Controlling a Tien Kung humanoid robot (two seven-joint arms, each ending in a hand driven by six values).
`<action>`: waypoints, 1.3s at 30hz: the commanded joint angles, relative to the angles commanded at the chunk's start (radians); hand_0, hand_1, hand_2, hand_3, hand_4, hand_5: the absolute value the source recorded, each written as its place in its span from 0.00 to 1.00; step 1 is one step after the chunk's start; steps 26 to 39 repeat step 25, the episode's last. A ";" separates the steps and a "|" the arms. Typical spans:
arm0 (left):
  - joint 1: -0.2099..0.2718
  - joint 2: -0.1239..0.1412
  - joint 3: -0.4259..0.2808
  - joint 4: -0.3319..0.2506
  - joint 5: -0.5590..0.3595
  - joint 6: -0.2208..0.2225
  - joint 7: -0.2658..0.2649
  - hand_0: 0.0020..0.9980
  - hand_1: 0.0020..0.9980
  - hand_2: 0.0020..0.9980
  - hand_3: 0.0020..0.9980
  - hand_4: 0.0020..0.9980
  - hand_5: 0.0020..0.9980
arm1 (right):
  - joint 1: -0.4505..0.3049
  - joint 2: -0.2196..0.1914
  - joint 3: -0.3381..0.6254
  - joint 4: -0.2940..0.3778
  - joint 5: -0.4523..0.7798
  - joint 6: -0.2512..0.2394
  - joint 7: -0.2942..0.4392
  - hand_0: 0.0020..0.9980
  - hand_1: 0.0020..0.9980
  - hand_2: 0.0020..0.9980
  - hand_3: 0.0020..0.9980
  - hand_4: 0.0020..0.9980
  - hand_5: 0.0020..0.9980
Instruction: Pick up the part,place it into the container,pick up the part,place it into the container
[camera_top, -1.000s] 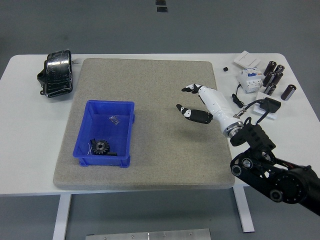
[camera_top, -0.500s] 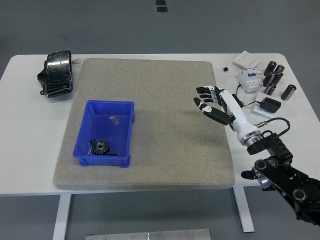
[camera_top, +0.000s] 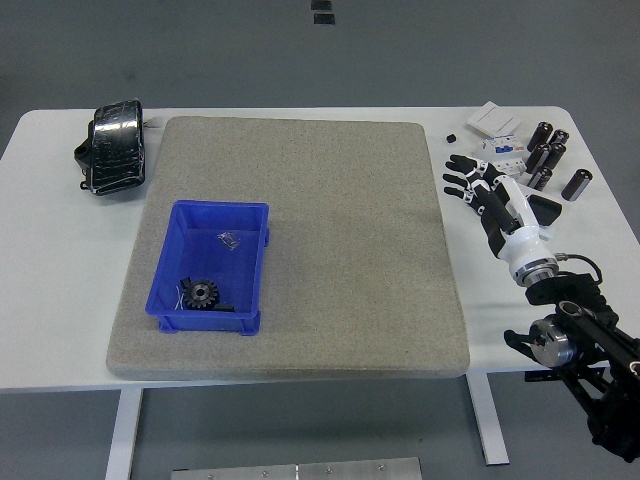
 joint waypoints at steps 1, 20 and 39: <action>0.000 0.000 0.001 0.000 -0.002 0.000 -0.001 0.69 0.68 0.66 0.59 0.73 0.25 | -0.002 0.001 0.003 0.000 0.002 0.000 0.000 0.76 0.74 0.74 0.69 0.80 0.59; -0.006 0.002 0.010 0.002 -0.013 0.002 -0.005 0.69 0.68 0.66 0.61 0.73 0.25 | -0.017 0.013 0.031 0.029 -0.043 -0.075 0.004 0.75 0.72 0.71 0.65 0.77 0.57; -0.005 0.003 0.008 0.002 -0.012 0.002 -0.005 0.69 0.68 0.66 0.61 0.73 0.25 | -0.019 0.013 0.033 0.036 -0.055 -0.071 -0.004 0.75 0.71 0.71 0.65 0.79 0.60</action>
